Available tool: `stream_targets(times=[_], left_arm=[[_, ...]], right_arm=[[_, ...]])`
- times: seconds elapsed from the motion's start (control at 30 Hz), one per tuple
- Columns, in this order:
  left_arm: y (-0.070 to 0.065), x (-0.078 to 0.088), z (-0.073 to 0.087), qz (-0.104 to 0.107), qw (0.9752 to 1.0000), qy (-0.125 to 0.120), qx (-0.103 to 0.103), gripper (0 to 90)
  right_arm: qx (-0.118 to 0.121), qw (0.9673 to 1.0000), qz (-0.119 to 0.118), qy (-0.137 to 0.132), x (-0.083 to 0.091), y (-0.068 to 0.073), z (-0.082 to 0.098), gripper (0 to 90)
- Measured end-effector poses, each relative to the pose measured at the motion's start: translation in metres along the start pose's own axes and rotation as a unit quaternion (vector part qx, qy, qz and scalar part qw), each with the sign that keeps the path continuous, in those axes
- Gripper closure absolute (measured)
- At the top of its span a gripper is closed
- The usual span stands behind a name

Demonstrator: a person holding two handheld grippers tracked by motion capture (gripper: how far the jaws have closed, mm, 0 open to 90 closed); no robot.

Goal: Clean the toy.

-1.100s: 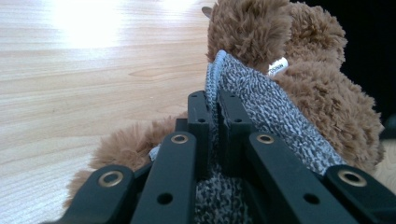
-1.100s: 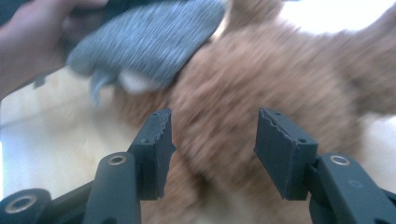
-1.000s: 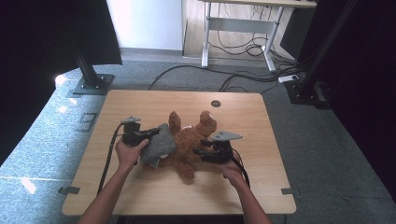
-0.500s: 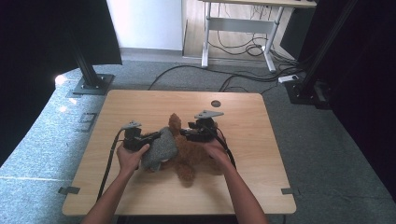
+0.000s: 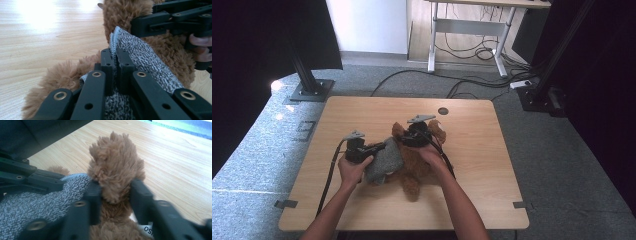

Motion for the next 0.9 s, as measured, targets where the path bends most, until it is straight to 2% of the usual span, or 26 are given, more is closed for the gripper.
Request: stream_targets(times=[0.1,0.33,0.47,0.53,0.7,0.9], left_arm=[[-0.001,0.002,-0.001,0.001,1.0,-0.006,-0.001,85.1],[0.0,0.015,-0.009,0.021,0.9986,-0.041,0.025,84.2],[0.001,0.019,-0.009,0.023,0.9988,-0.035,0.026,84.2],[0.001,0.019,-0.008,0.028,0.9986,-0.033,0.029,84.1],[-0.001,0.021,-0.009,0.043,0.9981,-0.032,0.031,83.7],[-0.006,0.027,-0.016,0.061,0.9961,-0.05,0.041,83.0]], right_arm=[[0.004,1.0,0.002,-0.001,0.003,-0.001,0.002,78.9],[-0.018,0.9984,-0.024,-0.048,0.023,-0.006,0.01,84.2],[-0.013,0.997,-0.036,-0.067,0.038,-0.002,0.023,86.0],[-0.008,0.9969,-0.04,-0.068,0.041,0.0,0.029,86.6],[-0.014,0.9963,-0.044,-0.073,0.045,-0.002,0.041,87.4],[-0.007,0.9954,-0.041,-0.086,0.049,0.001,0.05,88.3]])
Point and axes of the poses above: each handheld gripper's, and its own axes: x roughly backward along the jaws, z roughly out of its underside, y roughly to its left, the point moved 9 cm from there along -x, roughly forward along the jaws, and after that the axes turned 15 degrees about -x, right-handed, at the moved point
